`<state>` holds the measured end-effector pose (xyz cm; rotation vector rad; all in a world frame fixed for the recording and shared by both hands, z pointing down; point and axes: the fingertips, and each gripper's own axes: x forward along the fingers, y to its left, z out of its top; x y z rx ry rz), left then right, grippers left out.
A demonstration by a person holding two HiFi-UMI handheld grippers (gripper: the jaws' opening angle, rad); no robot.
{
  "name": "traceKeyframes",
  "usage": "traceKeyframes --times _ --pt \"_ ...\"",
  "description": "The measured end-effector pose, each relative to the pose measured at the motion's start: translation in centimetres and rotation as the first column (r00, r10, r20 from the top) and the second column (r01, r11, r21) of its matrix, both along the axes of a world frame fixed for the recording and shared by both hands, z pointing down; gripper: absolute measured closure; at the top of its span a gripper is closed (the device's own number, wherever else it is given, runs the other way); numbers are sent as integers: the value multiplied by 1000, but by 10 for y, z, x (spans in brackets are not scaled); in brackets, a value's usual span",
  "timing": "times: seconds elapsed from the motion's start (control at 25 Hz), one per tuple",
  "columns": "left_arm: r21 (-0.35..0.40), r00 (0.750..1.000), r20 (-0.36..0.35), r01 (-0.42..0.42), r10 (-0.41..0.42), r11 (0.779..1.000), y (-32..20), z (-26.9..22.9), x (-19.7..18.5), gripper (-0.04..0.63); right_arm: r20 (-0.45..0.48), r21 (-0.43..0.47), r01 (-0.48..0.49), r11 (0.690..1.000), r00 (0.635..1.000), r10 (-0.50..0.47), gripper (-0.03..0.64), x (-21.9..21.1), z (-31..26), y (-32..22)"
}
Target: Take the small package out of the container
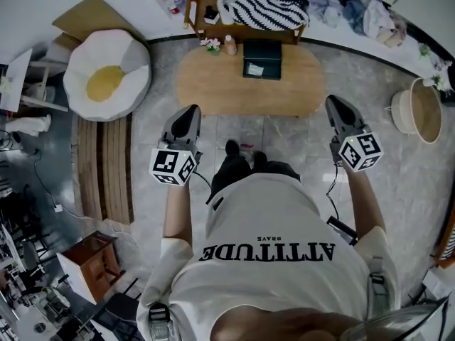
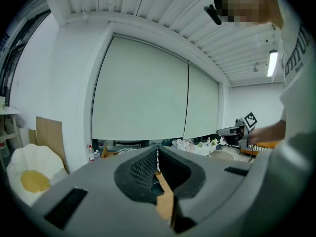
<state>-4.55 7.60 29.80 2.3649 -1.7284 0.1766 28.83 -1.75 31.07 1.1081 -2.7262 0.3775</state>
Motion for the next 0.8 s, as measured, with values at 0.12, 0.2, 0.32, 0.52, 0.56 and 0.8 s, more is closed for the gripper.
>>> traceKeyframes --times 0.12,0.2,0.32,0.52,0.56,0.8 --pt "-5 1000 -6 0 0 1000 -9 4 -6 569 -5 -5 -4 1000 1000 4 595 -5 3 -7" --pt "-4 1000 -9 -4 4 1000 -17 6 -11 569 -10 -8 -9 1000 1000 9 595 -9 5 -13" --pt "-3 1000 -12 -18 18 1000 -35 8 -19 569 -19 -11 -22 1000 1000 21 595 -17 9 -24" --pt "2 999 -16 -44 44 999 -69 12 -38 569 -30 -6 -48 999 998 47 595 -33 11 -48" --pt "1 999 -15 -50 50 999 -76 13 -41 569 -34 -7 -53 999 998 53 595 -36 12 -53" --pt "-27 995 -2 -97 97 995 -121 29 -59 569 -59 -22 -81 996 995 79 594 -57 21 -90"
